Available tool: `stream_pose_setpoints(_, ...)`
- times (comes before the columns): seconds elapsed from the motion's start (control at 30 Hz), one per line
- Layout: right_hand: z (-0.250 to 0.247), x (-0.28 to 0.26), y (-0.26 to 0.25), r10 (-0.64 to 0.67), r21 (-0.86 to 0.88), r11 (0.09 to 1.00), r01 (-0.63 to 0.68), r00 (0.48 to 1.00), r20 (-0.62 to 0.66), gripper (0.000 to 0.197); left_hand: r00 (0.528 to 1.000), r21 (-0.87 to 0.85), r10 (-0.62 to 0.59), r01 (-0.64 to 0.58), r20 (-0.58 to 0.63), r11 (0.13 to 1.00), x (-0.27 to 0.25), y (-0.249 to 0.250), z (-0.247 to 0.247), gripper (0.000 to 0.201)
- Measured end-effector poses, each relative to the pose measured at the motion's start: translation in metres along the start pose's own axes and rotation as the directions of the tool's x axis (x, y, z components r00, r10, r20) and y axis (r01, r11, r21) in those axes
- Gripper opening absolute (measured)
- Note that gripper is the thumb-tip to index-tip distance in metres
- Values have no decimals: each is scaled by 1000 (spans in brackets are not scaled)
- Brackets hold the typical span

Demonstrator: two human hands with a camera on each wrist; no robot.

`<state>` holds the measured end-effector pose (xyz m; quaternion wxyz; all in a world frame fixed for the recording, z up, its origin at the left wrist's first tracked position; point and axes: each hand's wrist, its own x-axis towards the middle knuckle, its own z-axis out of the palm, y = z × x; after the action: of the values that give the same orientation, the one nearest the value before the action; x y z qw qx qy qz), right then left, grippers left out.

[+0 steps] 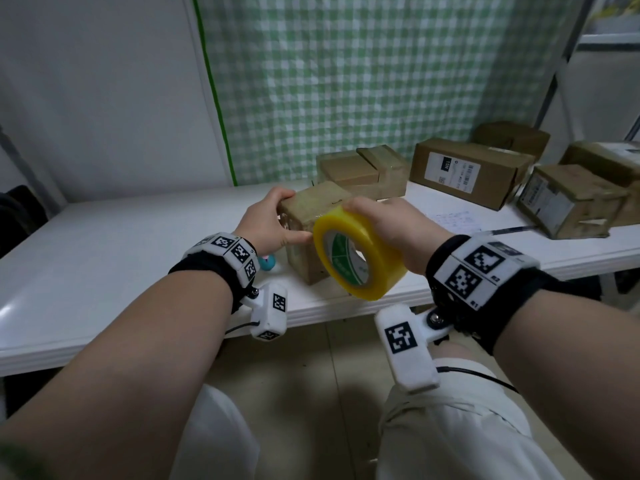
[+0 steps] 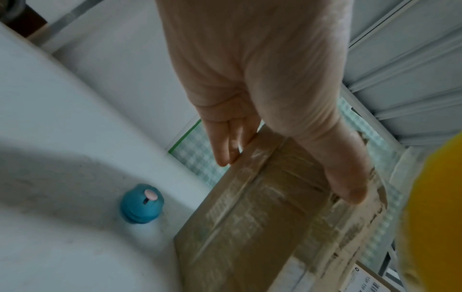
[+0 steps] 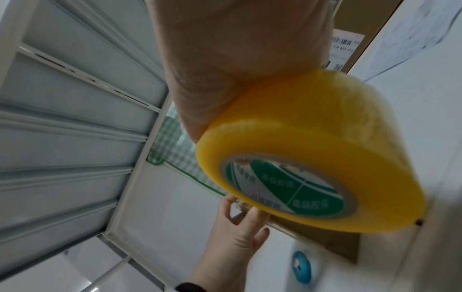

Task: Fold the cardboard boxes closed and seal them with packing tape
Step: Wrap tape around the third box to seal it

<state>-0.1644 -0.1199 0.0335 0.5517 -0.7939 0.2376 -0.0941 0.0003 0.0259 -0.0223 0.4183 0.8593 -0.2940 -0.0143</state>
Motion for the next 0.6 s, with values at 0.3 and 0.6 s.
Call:
stream_pose_setpoints(0.3,-7,3,-9,1,78,997,-2,1000,16,66,989,-237,-142,149,46,960,4,11,-8,64)
stream_pose_setpoints(0.6,6,10,-41,-92,160,984,78,992,87,56,928,-529,-315,371,197,763,-1,-2,-13,31)
